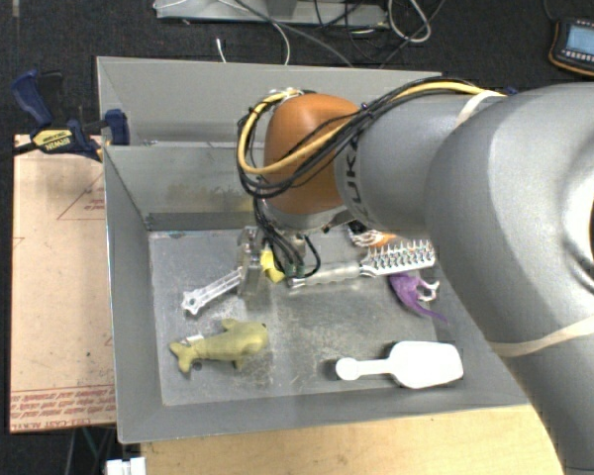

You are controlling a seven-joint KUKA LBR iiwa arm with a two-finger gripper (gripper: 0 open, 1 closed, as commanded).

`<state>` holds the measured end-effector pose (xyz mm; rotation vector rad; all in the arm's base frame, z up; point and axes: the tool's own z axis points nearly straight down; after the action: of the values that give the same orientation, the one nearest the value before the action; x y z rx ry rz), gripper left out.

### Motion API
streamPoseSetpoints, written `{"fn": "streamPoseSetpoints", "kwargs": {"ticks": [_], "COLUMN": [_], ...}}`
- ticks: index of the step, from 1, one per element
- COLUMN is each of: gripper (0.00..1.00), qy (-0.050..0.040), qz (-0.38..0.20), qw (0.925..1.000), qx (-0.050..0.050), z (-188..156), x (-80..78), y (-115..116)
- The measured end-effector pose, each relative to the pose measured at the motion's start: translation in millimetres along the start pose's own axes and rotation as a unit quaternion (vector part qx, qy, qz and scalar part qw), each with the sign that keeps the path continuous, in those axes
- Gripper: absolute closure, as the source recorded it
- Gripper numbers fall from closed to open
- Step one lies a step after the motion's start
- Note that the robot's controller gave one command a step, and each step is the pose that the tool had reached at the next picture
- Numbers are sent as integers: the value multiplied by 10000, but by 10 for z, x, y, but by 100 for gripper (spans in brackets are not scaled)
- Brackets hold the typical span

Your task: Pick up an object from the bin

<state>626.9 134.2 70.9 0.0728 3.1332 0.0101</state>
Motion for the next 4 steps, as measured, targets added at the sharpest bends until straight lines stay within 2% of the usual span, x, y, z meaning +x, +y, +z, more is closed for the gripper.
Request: {"fn": "streamPoseSetpoints", "kwargs": {"ticks": [2, 4], "gripper": [100, 100], "qy": [20, -5], "qz": [5, 8], "qw": [10000, 10000], "qx": [1, -9], "z": [-94, -489], "x": [13, -1], "y": [-2, 5]}}
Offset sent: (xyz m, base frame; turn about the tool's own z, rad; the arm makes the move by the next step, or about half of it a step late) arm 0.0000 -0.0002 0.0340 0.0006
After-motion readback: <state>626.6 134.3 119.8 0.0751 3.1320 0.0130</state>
